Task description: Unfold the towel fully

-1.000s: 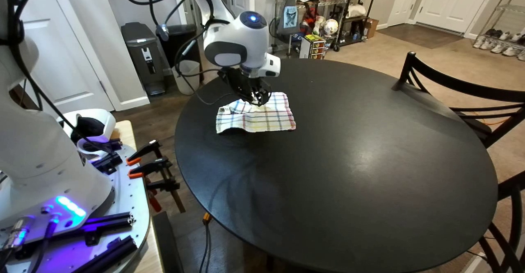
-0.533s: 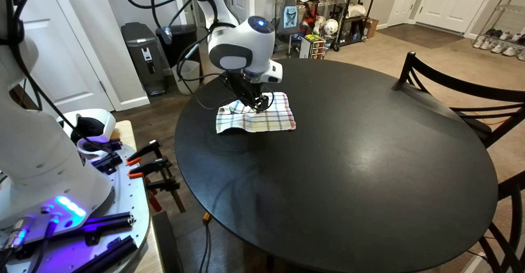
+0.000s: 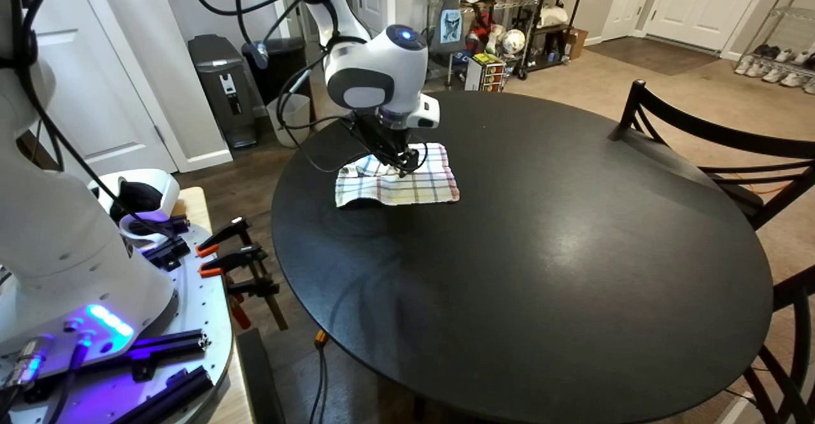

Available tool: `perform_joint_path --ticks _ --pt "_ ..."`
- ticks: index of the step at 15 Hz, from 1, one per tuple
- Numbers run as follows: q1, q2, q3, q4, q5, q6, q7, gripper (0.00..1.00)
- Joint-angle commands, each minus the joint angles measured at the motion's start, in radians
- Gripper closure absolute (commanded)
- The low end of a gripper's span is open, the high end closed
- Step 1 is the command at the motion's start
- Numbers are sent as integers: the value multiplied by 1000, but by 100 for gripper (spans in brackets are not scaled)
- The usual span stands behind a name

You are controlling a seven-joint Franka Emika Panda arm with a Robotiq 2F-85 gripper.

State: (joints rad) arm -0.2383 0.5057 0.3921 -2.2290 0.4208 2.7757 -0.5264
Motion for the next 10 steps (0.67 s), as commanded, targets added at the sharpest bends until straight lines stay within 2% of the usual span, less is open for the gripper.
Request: perform_joint_path --ticks 1,10 --pt "11 -7 -4 -10 -20 -11 11 0" --pt "-8 -23 68 -53 12 21 -26 0"
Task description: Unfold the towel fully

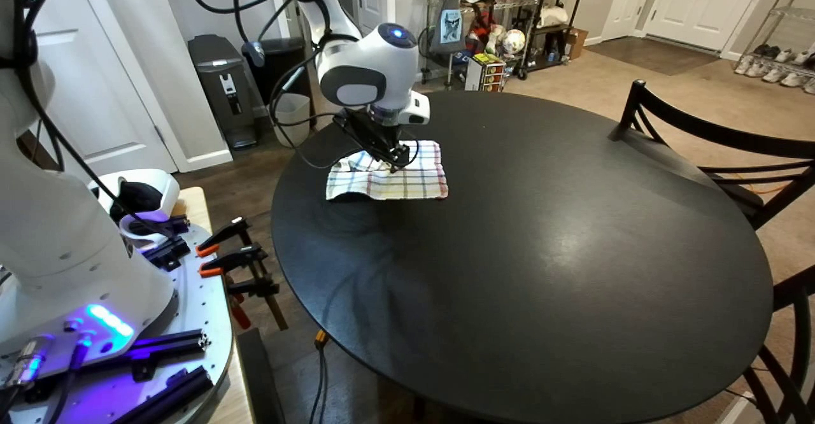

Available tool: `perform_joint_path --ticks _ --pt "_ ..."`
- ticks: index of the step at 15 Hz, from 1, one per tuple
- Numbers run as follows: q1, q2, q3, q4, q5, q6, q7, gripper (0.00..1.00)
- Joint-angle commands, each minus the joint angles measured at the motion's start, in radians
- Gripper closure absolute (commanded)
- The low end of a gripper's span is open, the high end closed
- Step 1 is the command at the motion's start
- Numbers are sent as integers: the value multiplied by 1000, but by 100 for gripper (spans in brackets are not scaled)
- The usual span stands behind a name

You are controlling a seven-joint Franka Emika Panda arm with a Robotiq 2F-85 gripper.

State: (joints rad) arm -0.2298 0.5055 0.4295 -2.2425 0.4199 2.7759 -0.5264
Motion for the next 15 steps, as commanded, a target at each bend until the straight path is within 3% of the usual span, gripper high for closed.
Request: perform_joint_path --ticks 1,15 --pt "-12 -26 33 -45 11 35 -23 0" --pt "-15 -23 79 -88 -18 153 -3 0"
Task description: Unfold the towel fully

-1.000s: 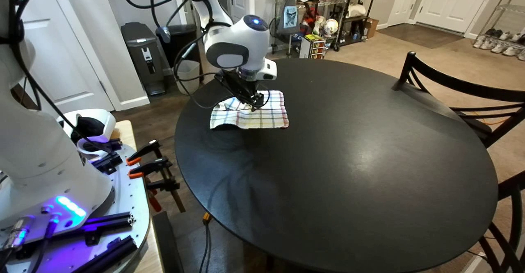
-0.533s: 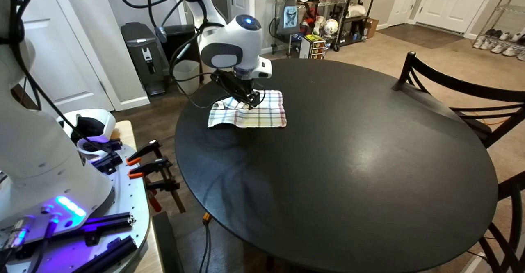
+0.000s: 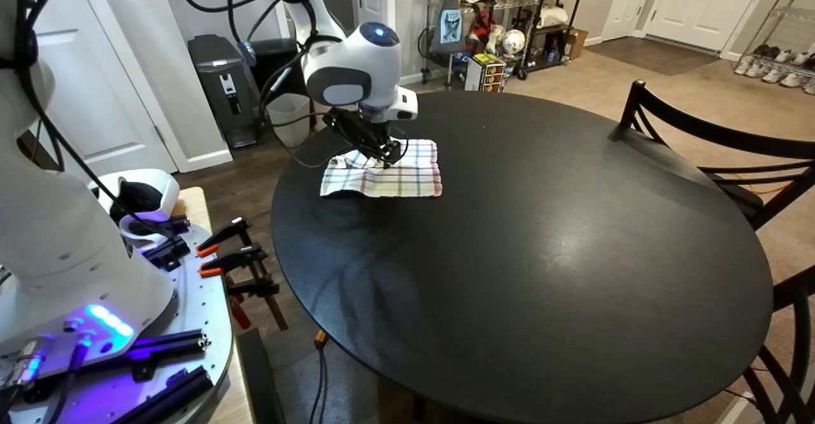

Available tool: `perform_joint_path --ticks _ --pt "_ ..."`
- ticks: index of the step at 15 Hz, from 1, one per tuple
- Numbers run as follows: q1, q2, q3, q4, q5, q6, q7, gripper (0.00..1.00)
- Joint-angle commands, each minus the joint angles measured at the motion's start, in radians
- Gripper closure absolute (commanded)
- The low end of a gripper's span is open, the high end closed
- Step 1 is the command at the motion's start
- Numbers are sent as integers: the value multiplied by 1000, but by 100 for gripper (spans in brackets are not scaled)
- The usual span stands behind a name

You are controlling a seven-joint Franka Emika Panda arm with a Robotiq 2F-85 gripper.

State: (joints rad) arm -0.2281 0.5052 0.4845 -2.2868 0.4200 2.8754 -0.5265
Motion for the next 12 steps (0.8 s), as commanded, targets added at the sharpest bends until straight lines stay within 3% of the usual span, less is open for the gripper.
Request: perform_joint_path --ticks 1,6,7,9,12 --pt "-21 -23 32 -50 -20 69 -4 0" --pt "-44 -13 68 -60 -39 87 10 2" --pt "-50 -11 75 -60 -39 80 9 25" --pt "-62 -10 88 -64 -37 78 6 31" --pt "-78 -10 103 -65 -37 78 6 52"
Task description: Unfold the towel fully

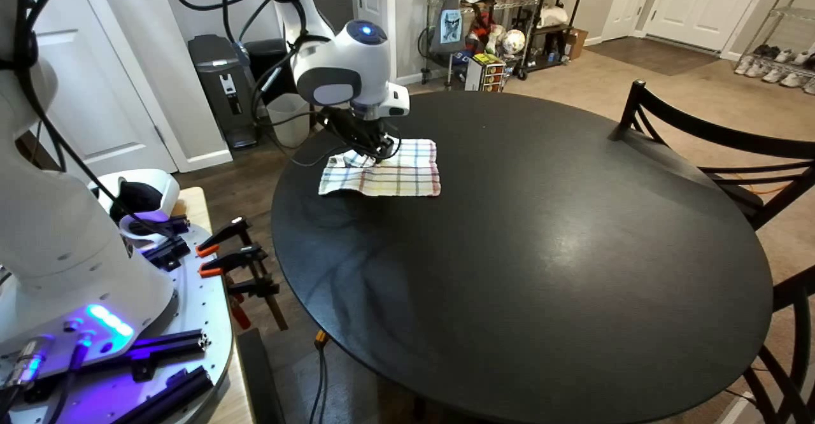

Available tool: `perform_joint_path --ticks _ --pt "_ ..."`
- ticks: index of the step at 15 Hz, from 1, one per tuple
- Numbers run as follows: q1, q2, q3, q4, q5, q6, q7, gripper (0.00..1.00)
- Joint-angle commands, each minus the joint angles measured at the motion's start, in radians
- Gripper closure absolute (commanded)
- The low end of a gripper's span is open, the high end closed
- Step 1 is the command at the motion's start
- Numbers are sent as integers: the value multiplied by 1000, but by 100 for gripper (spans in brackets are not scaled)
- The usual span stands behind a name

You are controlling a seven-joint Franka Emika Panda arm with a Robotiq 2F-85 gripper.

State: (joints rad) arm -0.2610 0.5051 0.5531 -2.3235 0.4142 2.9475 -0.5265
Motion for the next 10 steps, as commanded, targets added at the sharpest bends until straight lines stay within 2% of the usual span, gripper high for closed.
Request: perform_joint_path --ticks 1,7,10 --pt "-50 -9 37 -29 -31 6 6 58" --pt "-69 -10 53 -39 -34 10 7 97" --pt "-77 -9 62 -43 -37 8 6 100"
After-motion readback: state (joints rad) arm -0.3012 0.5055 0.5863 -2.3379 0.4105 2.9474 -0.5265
